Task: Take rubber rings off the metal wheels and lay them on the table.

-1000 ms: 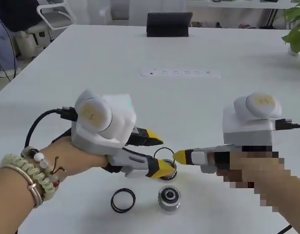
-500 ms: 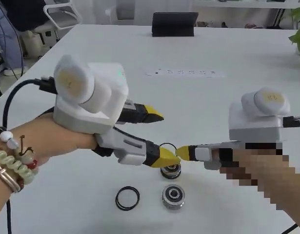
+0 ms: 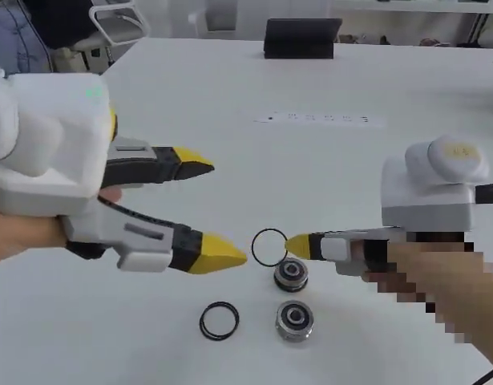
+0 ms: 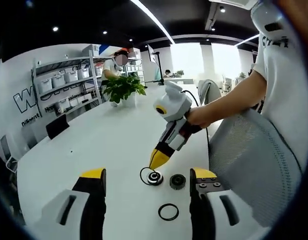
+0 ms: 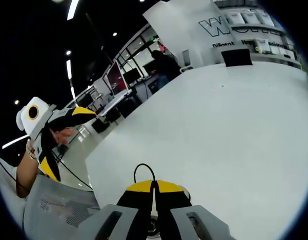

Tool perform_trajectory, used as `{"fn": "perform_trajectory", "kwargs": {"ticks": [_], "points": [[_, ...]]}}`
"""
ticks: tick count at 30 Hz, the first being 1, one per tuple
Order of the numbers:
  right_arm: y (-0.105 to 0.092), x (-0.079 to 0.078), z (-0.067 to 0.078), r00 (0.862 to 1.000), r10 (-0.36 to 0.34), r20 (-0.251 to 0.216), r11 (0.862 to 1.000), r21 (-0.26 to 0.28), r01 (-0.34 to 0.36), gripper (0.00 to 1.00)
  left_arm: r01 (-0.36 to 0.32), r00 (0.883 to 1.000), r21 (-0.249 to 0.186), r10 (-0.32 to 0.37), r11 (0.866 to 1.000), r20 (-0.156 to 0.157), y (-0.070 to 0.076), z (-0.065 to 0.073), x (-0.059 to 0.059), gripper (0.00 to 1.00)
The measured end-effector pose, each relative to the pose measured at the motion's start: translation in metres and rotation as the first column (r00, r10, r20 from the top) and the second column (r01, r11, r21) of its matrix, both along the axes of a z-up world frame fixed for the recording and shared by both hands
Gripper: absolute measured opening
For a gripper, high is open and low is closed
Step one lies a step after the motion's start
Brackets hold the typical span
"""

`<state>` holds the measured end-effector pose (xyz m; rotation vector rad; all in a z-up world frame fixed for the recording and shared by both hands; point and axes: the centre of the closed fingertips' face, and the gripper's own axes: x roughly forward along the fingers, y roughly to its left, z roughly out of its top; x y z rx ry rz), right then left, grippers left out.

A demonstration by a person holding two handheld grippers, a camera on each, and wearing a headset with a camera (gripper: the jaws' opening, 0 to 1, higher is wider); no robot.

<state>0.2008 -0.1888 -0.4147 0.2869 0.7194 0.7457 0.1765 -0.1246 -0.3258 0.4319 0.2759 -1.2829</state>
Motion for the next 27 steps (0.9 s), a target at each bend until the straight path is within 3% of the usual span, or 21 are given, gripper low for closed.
{"fn": "perform_trajectory", "kwargs": {"ticks": [5,14,17,20,27], "points": [[0.008,-0.004,0.007,1.0,0.023,0.008,1.0,0.018,-0.023,0.0,-0.03,0.999,0.017,0.03,0.999,-0.012,0.019,-0.008,-0.009,0.72],[0.022,-0.009,0.021,0.999,0.04,0.002,0.995,0.092,-0.04,0.0,-0.091,0.994,-0.008,0.091,0.996,-0.06,0.037,-0.029,-0.026,0.76],[0.027,-0.012,0.022,0.999,0.051,0.003,0.994,0.099,-0.051,0.0,-0.129,0.989,-0.025,0.127,0.991,-0.075,0.043,-0.036,-0.028,0.77],[0.032,-0.015,0.023,0.998,0.068,0.003,0.992,0.103,-0.068,0.0,-0.164,0.982,-0.002,0.163,0.987,-0.093,0.051,-0.05,-0.031,0.78],[0.042,-0.022,0.019,0.994,0.106,-0.003,0.99,0.094,-0.105,0.0,-0.181,0.975,0.0,0.18,0.983,-0.131,0.053,-0.063,-0.041,0.83]]}}
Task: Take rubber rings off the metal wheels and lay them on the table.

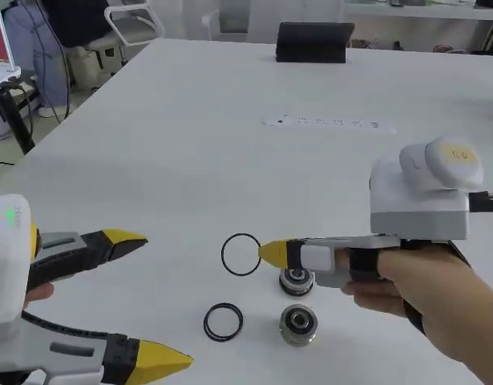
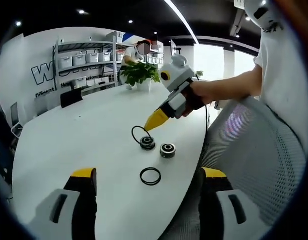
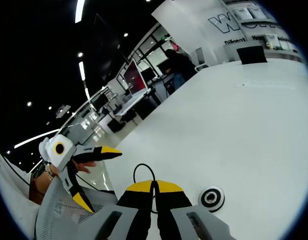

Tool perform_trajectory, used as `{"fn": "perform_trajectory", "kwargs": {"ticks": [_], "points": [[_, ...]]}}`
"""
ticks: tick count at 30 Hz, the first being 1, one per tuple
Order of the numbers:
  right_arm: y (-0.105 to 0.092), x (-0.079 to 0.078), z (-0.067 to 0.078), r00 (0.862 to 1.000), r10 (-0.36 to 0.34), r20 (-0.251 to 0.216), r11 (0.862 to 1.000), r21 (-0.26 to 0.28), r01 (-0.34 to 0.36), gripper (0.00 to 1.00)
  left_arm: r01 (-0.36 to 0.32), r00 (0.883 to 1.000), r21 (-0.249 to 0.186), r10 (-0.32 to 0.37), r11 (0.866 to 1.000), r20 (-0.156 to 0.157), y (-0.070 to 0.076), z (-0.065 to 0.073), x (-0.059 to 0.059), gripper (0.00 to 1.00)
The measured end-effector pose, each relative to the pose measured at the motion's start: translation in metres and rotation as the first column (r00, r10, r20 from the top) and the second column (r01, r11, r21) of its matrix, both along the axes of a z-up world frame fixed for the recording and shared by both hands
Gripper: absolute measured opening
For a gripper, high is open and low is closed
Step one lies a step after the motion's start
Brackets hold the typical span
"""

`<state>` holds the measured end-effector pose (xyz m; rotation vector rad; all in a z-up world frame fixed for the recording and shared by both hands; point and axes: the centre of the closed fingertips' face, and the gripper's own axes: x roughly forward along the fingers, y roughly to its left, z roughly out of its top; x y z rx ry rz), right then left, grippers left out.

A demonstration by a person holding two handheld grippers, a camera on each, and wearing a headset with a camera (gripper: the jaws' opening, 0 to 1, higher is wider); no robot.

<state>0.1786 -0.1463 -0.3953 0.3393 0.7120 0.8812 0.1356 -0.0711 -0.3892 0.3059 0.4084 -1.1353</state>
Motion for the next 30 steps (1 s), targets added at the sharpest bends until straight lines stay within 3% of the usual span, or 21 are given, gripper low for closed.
{"fn": "perform_trajectory", "kwargs": {"ticks": [15,30], "points": [[0.015,-0.015,-0.023,0.997,0.073,-0.031,0.995,-0.067,-0.075,0.0,-0.015,1.0,0.003,0.015,1.0,-0.019,-0.002,-0.006,-0.005,0.83],[0.025,-0.029,-0.059,0.987,0.141,-0.074,0.972,-0.179,-0.152,0.0,-0.034,0.999,-0.014,0.034,0.999,-0.032,-0.002,-0.007,-0.004,0.81]]}}
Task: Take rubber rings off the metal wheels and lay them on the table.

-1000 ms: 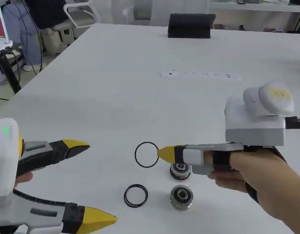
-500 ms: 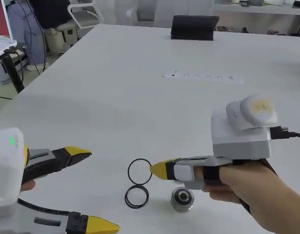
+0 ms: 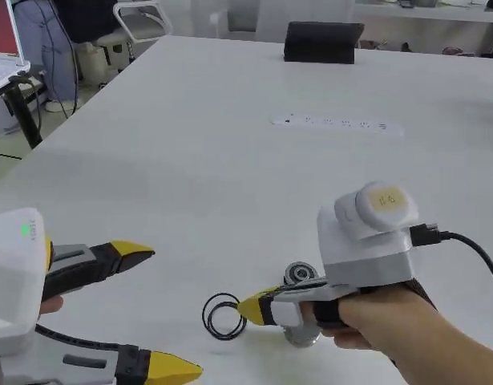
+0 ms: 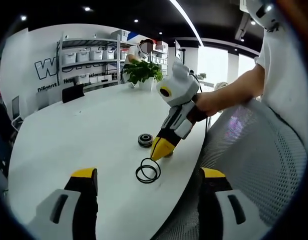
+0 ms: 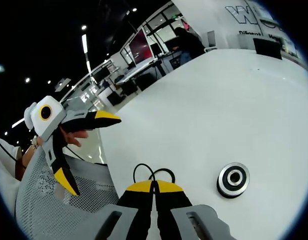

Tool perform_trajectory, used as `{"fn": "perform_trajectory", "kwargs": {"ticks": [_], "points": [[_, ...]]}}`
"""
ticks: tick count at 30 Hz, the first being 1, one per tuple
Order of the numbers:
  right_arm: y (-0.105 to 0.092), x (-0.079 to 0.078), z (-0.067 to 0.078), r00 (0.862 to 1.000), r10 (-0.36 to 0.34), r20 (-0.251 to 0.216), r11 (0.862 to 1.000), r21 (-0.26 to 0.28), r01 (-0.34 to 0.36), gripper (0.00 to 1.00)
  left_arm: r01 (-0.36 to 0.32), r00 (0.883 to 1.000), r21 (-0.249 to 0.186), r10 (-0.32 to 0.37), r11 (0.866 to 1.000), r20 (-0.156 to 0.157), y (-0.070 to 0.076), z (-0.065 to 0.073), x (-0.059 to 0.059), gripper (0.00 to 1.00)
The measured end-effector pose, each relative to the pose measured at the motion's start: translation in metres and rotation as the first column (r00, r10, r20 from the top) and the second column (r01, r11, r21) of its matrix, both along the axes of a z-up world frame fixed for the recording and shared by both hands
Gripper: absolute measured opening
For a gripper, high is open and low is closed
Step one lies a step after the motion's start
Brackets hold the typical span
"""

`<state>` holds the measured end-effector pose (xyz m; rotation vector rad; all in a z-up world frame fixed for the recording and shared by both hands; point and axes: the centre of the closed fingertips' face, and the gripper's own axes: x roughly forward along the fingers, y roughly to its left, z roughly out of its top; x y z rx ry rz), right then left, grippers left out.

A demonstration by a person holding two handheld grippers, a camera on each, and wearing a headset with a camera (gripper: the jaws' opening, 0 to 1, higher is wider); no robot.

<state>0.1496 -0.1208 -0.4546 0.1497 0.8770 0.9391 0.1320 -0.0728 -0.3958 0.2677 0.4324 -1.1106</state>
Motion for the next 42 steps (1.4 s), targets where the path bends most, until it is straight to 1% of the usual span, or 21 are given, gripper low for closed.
{"fn": "perform_trajectory", "kwargs": {"ticks": [4,6,10,13,17,20,22,24,29,32,38,42], "points": [[-0.002,0.003,-0.004,1.0,-0.014,-0.003,1.0,-0.016,0.014,0.0,-0.002,1.0,-0.003,0.002,1.0,-0.001,0.0,0.0,0.0,0.8],[-0.002,0.004,-0.006,1.0,-0.028,-0.009,1.0,-0.013,0.028,0.0,-0.003,1.0,-0.004,0.003,1.0,-0.002,0.0,0.0,0.0,0.8],[-0.002,0.006,-0.006,0.998,-0.054,-0.036,0.998,0.014,0.054,0.0,-0.004,1.0,-0.006,0.004,1.0,-0.004,0.0,0.0,0.0,0.8],[-0.003,0.005,-0.01,0.997,-0.06,-0.044,0.998,0.003,0.06,0.0,-0.007,1.0,-0.01,0.007,1.0,-0.004,0.0,0.001,0.001,0.79],[-0.005,0.006,-0.012,0.996,-0.071,-0.046,0.997,-0.008,0.07,0.0,-0.018,1.0,-0.021,0.017,1.0,-0.006,0.0,0.002,0.002,0.78],[-0.006,0.007,-0.012,0.996,-0.078,-0.047,0.997,-0.009,0.078,0.0,-0.021,1.0,-0.025,0.02,0.999,-0.013,0.0,0.002,0.002,0.78],[-0.007,0.007,-0.013,0.996,-0.081,-0.05,0.997,-0.01,0.08,0.0,-0.013,1.0,-0.02,0.012,1.0,-0.02,-0.001,0.001,0.0,0.78],[-0.007,0.007,-0.013,0.995,-0.084,-0.049,0.996,-0.012,0.083,0.0,-0.007,1.0,-0.015,0.007,1.0,-0.016,-0.001,0.0,0.0,0.78],[-0.007,0.008,-0.014,0.995,-0.088,-0.046,0.996,-0.015,0.088,0.0,-0.006,1.0,-0.016,0.006,1.0,-0.02,-0.002,0.0,-0.001,0.77],[-0.007,0.008,-0.015,0.995,-0.086,-0.05,0.996,-0.016,0.085,0.0,-0.008,1.0,-0.019,0.007,1.0,-0.028,-0.002,-0.001,-0.001,0.77],[-0.008,0.008,-0.016,0.995,-0.084,-0.045,0.996,-0.022,0.083,0.0,0.0,1.0,-0.016,0.0,1.0,-0.031,-0.002,-0.002,-0.002,0.76],[-0.008,0.009,-0.016,0.996,-0.084,-0.042,0.996,-0.024,0.083,0.0,-0.006,1.0,-0.019,0.005,1.0,-0.025,-0.001,-0.001,-0.001,0.72]]}}
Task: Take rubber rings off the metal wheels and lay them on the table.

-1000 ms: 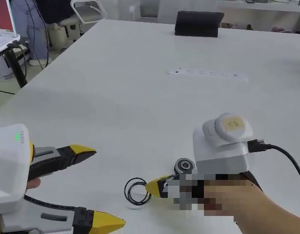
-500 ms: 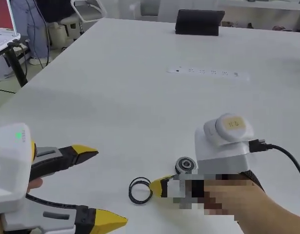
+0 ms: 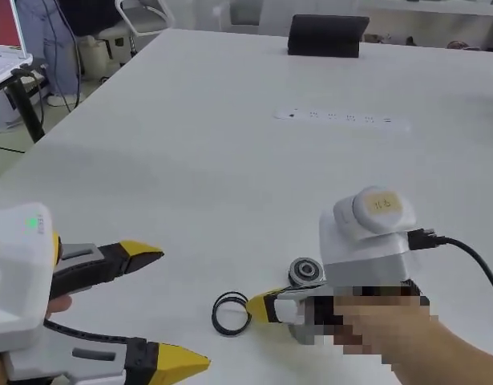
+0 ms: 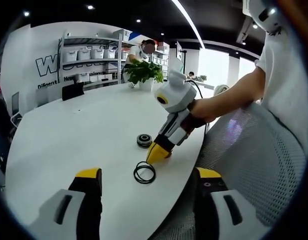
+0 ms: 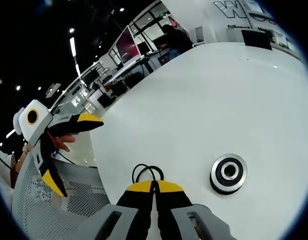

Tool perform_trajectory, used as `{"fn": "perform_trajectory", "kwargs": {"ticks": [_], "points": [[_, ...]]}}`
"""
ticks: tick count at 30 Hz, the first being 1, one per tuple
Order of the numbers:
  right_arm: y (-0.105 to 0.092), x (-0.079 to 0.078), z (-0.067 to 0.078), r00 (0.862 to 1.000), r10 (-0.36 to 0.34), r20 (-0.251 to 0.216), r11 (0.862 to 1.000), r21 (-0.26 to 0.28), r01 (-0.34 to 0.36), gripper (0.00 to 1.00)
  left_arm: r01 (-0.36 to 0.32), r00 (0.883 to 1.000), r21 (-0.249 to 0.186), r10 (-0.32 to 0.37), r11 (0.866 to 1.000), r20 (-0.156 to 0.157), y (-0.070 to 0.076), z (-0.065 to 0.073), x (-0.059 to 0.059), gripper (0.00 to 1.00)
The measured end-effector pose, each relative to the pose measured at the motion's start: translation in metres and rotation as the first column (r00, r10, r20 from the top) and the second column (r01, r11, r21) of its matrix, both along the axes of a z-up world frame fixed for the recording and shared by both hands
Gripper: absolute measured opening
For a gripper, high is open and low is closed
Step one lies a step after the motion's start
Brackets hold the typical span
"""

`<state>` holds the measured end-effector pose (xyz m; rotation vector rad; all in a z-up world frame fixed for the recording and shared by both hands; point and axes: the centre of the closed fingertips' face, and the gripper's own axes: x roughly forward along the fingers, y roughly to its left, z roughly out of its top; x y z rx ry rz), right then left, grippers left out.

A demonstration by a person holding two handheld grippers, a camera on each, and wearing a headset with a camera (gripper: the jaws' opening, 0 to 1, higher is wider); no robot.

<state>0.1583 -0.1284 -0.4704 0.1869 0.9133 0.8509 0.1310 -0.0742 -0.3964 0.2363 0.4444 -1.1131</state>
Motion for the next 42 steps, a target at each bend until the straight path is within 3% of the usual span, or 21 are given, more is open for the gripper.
{"fn": "perform_trajectory", "kwargs": {"ticks": [23,33,42], "points": [[0.0,0.002,0.0,0.999,0.028,0.046,0.999,-0.036,-0.026,0.02,-0.033,0.999,-0.008,0.033,0.999,0.01,0.003,0.003,0.005,0.69],[-0.005,0.009,0.011,0.997,0.013,0.072,1.0,-0.018,-0.011,0.03,-0.026,1.0,-0.003,0.026,1.0,0.006,0.003,0.002,0.003,0.69],[-0.01,0.017,0.025,0.99,0.021,0.137,0.999,-0.029,-0.018,0.05,-0.016,1.0,0.006,0.016,1.0,0.004,0.002,0.001,0.002,0.69]]}}
